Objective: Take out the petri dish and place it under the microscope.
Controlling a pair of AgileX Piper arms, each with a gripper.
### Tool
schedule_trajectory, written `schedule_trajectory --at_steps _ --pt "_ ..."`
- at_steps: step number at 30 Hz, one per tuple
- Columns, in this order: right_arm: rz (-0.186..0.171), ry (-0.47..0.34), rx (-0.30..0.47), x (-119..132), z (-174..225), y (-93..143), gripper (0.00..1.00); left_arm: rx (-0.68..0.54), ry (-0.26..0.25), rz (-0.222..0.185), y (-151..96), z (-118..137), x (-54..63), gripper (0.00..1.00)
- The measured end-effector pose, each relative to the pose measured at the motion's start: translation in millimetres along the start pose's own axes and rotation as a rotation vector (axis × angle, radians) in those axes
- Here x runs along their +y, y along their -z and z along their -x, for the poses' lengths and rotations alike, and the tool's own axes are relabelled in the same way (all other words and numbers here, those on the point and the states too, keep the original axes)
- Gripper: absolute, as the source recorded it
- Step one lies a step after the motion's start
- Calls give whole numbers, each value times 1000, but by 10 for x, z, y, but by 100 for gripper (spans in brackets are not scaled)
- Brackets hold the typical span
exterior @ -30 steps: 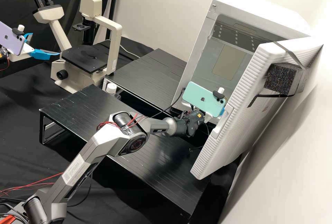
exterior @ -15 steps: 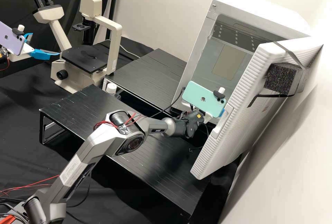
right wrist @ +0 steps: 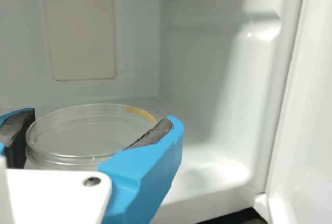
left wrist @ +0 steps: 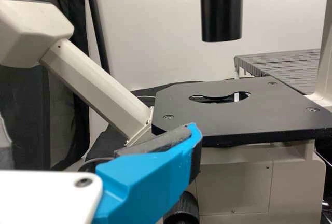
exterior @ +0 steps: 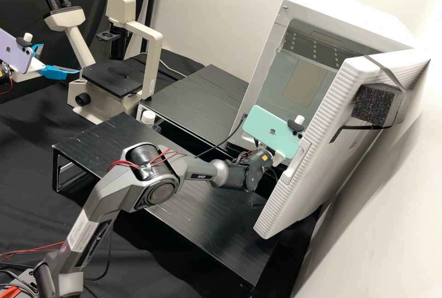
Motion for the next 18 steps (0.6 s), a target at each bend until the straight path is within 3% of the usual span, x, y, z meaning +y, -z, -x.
schedule_trajectory --at_steps 5,11,18 --pt "-29 19 19 -92 303 7 0 0 0 0 0 0 0 100" --pt "-110 6 68 -252 791 60 0 0 0 0 0 0 0 100" --pt "-134 -12 165 -438 1334 146 0 0 0 0 0 0 0 100"
